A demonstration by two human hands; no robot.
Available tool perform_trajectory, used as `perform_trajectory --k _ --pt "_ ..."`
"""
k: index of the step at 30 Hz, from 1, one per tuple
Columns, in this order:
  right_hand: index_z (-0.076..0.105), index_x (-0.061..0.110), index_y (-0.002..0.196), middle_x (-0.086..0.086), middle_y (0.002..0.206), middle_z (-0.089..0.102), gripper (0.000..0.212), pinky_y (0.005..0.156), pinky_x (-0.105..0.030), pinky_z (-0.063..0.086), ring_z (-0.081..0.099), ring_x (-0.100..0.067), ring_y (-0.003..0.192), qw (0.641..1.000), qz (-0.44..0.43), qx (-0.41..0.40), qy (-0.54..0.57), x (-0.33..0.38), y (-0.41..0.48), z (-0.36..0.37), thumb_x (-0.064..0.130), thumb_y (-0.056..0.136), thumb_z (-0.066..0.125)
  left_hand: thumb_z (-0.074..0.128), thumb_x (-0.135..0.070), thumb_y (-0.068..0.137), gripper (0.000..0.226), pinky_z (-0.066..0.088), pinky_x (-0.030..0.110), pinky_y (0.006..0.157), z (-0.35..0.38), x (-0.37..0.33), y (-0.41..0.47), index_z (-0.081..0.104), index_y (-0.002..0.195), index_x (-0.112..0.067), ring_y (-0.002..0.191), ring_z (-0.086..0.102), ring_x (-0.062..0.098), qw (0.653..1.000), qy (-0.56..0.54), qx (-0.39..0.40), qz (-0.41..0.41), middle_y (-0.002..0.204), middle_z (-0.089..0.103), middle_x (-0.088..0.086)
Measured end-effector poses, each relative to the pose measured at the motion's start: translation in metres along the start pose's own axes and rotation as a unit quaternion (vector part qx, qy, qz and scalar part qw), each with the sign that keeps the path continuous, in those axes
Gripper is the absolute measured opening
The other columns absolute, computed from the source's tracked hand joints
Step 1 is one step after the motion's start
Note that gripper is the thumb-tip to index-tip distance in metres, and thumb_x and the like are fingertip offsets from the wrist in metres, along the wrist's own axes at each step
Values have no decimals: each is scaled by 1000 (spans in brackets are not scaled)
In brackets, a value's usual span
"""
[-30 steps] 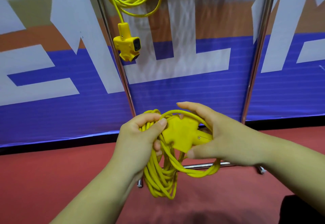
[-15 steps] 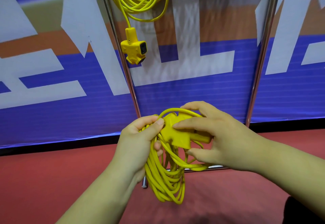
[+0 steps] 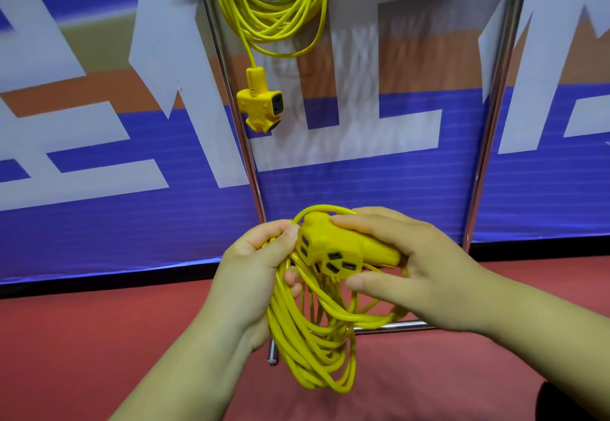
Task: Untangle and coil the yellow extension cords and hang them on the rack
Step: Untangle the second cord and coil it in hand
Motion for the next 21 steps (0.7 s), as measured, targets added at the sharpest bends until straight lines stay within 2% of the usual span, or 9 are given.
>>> perform_trajectory --k 2,4,6,9,11,13,15,18,21 --pt "57 35 136 12 134 62 59 103 -30 48 59 -9 124 990 46 3 135 1 0 4 29 81 77 69 -19 89 22 40 22 37 -1 1 -1 69 106 -5 38 44 12 1000 3 -3 -1 56 54 9" --pt "62 38 128 12 126 68 55 97 -30 53 66 -10 115 979 70 -8 190 2 1 6 22 78 78 68 -18 91 21 40 22 37 -1 4 -1 70 107 -5 38 44 12 1000 1 -11 -4 56 53 10" --pt "65 40 122 12 116 72 60 88 -26 55 70 -9 105 979 90 -23 181 -2 3 7 17 71 86 67 -18 92 19 40 21 37 -2 8 0 70 106 -5 38 44 12 1000 -11 -26 -12 56 53 10" --pt "60 48 122 18 117 67 75 86 -22 53 67 -4 104 989 108 -37 89 -6 4 11 23 60 96 64 -15 95 16 40 20 38 -2 13 1 69 107 -6 38 44 11 998 -29 -41 -21 58 55 9" --pt "62 47 119 18 116 63 71 85 -18 49 64 -3 105 993 92 -65 34 -4 5 9 30 59 96 64 -15 95 13 40 21 37 -3 14 2 69 104 -7 37 44 10 998 -33 -46 -21 57 55 8" --pt "70 39 111 13 119 59 54 84 -12 46 62 -2 106 989 70 -119 49 -2 7 3 37 62 93 65 -15 94 13 39 22 36 -6 13 4 69 103 -8 37 44 10 998 -34 -51 -14 58 53 8" --pt "75 36 101 11 120 60 35 84 -16 49 64 -2 103 972 105 -188 98 -9 9 -8 45 68 86 67 -16 92 15 41 22 38 -10 13 6 69 105 -8 39 44 11 998 -26 -65 -4 62 51 9" --pt "76 26 100 5 102 76 15 89 -34 54 71 -13 95 914 186 -260 250 -29 10 -20 34 90 68 68 -15 92 20 42 24 40 -16 15 10 68 110 -5 42 44 13 997 -11 -81 10 67 51 10" --pt "73 17 96 1 75 68 23 71 -40 51 60 -13 66 862 296 -314 264 -53 1 -25 37 95 62 68 -13 92 20 41 25 40 -17 14 11 67 110 -4 42 44 15 995 -1 -90 33 68 50 13"
Point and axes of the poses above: each hand's wrist, its own y-axis towards the middle knuckle, its own z-axis out of the palm, x = y × z, the point moved 7 cm from there along y, towards the middle knuckle
